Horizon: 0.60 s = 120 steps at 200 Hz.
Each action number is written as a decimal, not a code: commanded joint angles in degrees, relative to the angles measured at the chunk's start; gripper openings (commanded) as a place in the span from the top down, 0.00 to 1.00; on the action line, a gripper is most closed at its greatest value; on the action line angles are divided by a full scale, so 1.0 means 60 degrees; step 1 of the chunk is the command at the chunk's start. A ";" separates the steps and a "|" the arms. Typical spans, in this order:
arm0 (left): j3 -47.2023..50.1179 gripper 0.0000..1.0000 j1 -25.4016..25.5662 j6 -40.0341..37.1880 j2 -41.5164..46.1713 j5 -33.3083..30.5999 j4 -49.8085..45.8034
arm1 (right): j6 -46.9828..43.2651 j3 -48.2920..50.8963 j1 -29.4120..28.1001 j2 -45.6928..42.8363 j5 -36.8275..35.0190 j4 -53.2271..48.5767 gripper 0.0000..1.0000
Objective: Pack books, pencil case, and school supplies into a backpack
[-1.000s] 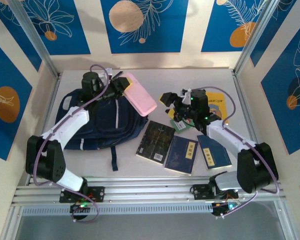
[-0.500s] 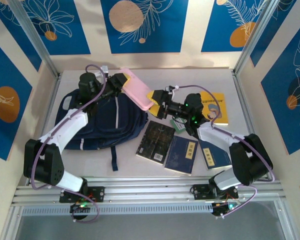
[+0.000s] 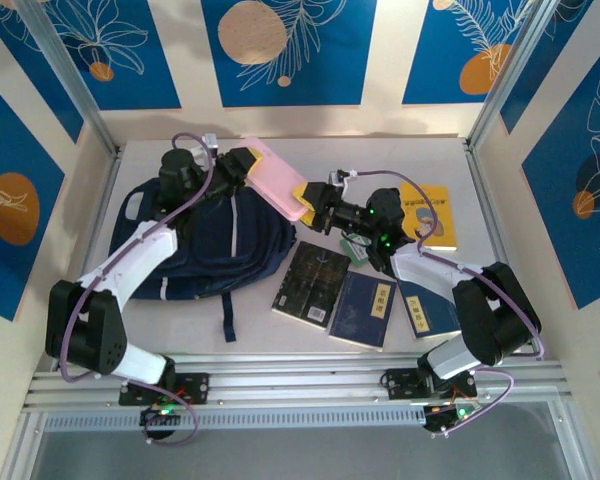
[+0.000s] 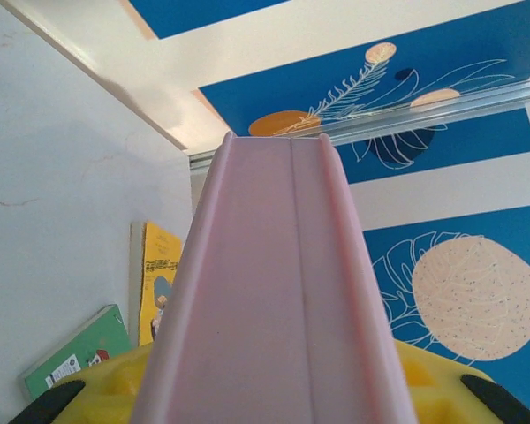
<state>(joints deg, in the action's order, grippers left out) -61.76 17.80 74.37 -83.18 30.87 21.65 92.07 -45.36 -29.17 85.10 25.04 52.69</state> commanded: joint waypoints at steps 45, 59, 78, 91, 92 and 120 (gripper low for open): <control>0.0156 0.78 0.0398 0.0010 0.0107 -0.0147 0.0292 | -0.0287 -0.0449 -0.0119 0.0157 -0.0435 0.0323 0.61; 0.0200 0.73 0.0389 -0.0019 0.0122 -0.0192 0.0192 | -0.0355 -0.0395 -0.0119 0.0067 -0.0494 0.0183 0.63; 0.0231 0.62 0.0393 -0.0140 0.0177 -0.0237 0.0010 | -0.0648 -0.0293 -0.0062 -0.0179 -0.0563 -0.0314 0.65; 0.0190 0.50 0.0383 -0.0397 0.0209 -0.0210 -0.0355 | -0.0929 -0.0228 0.0006 -0.0420 -0.0615 -0.0739 0.65; 0.0188 0.49 0.0385 -0.0419 0.0217 -0.0202 -0.0392 | -0.0945 -0.0215 0.0009 -0.0446 -0.0621 -0.0776 0.65; 0.0083 0.35 0.0362 -0.1378 0.0410 -0.0298 -0.1724 | -0.1360 0.0026 0.0306 -0.1024 -0.0696 -0.1505 0.66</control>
<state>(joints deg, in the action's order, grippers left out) -60.82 19.38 72.77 -83.02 29.47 18.37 88.51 -45.82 -29.08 83.48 22.63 47.44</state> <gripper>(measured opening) 0.621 0.345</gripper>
